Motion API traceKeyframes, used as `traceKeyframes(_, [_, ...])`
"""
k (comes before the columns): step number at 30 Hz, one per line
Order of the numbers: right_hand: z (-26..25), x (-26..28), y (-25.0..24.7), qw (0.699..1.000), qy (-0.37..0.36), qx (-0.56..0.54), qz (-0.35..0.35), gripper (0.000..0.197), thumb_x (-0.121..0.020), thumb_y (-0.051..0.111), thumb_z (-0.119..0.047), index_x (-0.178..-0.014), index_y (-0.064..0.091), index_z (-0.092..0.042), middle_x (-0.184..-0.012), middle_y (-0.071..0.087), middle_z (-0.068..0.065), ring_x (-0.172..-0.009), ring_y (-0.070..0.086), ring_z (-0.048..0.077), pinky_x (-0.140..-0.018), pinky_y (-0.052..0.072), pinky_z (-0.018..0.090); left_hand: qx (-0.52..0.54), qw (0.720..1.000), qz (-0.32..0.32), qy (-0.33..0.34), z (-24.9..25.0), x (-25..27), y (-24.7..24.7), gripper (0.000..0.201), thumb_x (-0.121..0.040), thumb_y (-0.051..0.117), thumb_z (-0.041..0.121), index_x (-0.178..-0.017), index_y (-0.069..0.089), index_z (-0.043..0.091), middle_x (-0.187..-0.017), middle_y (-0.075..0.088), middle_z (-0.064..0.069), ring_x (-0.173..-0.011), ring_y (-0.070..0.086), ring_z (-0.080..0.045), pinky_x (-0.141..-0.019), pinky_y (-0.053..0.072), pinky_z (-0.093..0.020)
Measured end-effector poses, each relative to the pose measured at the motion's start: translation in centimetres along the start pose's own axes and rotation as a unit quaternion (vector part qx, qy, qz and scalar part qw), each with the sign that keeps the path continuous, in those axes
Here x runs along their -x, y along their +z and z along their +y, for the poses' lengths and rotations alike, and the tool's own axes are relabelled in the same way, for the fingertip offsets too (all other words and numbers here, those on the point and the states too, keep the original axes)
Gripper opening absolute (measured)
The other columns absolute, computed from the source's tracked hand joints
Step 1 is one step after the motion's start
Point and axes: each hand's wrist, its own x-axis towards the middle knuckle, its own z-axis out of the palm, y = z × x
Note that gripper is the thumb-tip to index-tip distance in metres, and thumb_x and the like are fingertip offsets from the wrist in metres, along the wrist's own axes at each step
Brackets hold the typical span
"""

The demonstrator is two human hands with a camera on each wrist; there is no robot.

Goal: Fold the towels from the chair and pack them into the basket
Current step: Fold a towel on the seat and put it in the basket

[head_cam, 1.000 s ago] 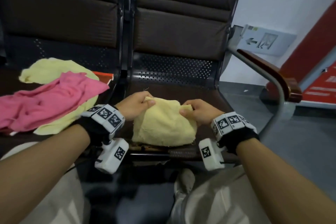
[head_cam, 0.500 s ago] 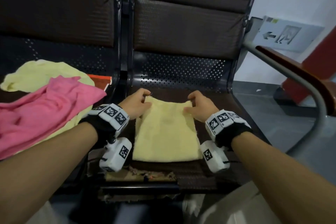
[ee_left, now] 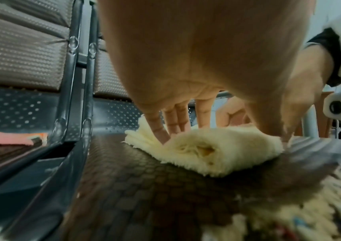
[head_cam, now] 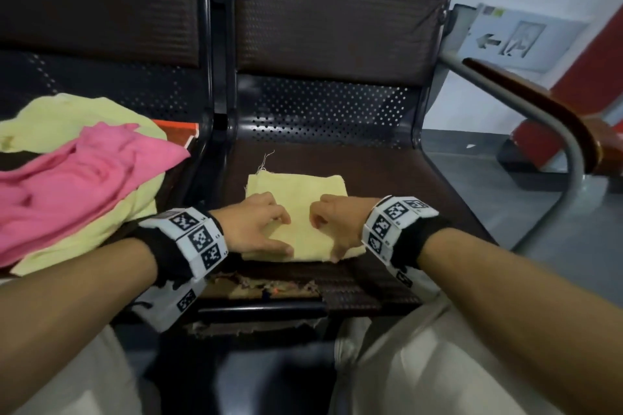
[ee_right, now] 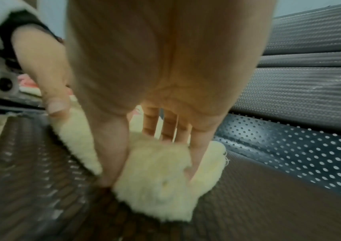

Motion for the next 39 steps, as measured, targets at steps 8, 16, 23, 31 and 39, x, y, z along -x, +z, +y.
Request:
traceKeyframes(8, [-0.6, 2.3, -1.2, 0.988, 0.017, -0.056, 0.14, 0.014, -0.087, 0.054, -0.012, -0.1, 0.061, -0.01, -0.092, 0.059, 0.007, -0.085, 0.055, 0.025, -0.071, 0.041, 0.03, -0.118, 0.992, 0.047, 0.004, 2.1, 0.9, -0.5, 0.014, -0.087, 0.054, 0.027, -0.093, 0.048, 0.016, -0.107, 0.051, -0.004, -0.096, 0.049, -0.021, -0.08, 0.045, -0.034])
traceKeyframes(16, [0.7, 3.6, -2.0, 0.968, 0.025, -0.23, 0.093, 0.037, -0.077, 0.075, -0.038, -0.103, 0.057, -0.021, -0.098, 0.059, -0.004, -0.089, 0.055, 0.015, -0.072, 0.042, 0.029, 0.112, 0.992, 0.049, -0.041, 0.6, 1.0, -4.2, 0.015, -0.091, 0.049, 0.02, -0.078, 0.053, 0.026, -0.082, 0.056, 0.007, -0.081, 0.054, -0.014, -0.07, 0.044, -0.029])
traceKeyframes(23, [3.3, -0.4, -1.5, 0.909, 0.102, -0.391, 0.1, 0.027, -0.082, 0.073, -0.027, -0.102, 0.056, -0.018, -0.092, 0.063, -0.001, -0.084, 0.064, 0.017, -0.06, 0.055, 0.029, 0.092, 0.993, 0.01, -0.079, -1.7, -0.8, -4.1, 0.019, -0.094, 0.046, 0.022, -0.111, 0.056, 0.021, -0.105, 0.058, 0.003, -0.098, 0.055, -0.014, -0.08, 0.043, -0.027])
traceKeyframes(31, [4.4, -4.3, -0.4, 0.946, 0.255, -0.201, 0.007, 0.086, -0.082, 0.049, -0.071, -0.135, 0.045, -0.003, -0.132, 0.054, 0.015, -0.11, 0.059, 0.031, -0.085, 0.046, 0.035, -0.013, 0.997, -0.01, -0.077, -3.5, -2.8, -3.7, 0.028, -0.095, 0.051, 0.026, -0.121, 0.056, 0.016, -0.12, 0.053, -0.005, -0.109, 0.052, -0.018, -0.098, 0.039, -0.032])
traceKeyframes(39, [2.8, -3.6, -2.1, 0.923, 0.193, -0.328, 0.046, 0.065, -0.077, 0.064, -0.051, -0.129, 0.051, -0.015, -0.124, 0.057, 0.005, -0.106, 0.057, 0.023, -0.094, 0.048, 0.038, 0.017, 0.995, -0.019, -0.101, -2.3, -1.8, -4.5, 0.038, -0.092, 0.051, 0.021, -0.129, 0.049, 0.027, -0.123, 0.056, 0.004, -0.105, 0.055, -0.013, -0.09, 0.048, -0.029])
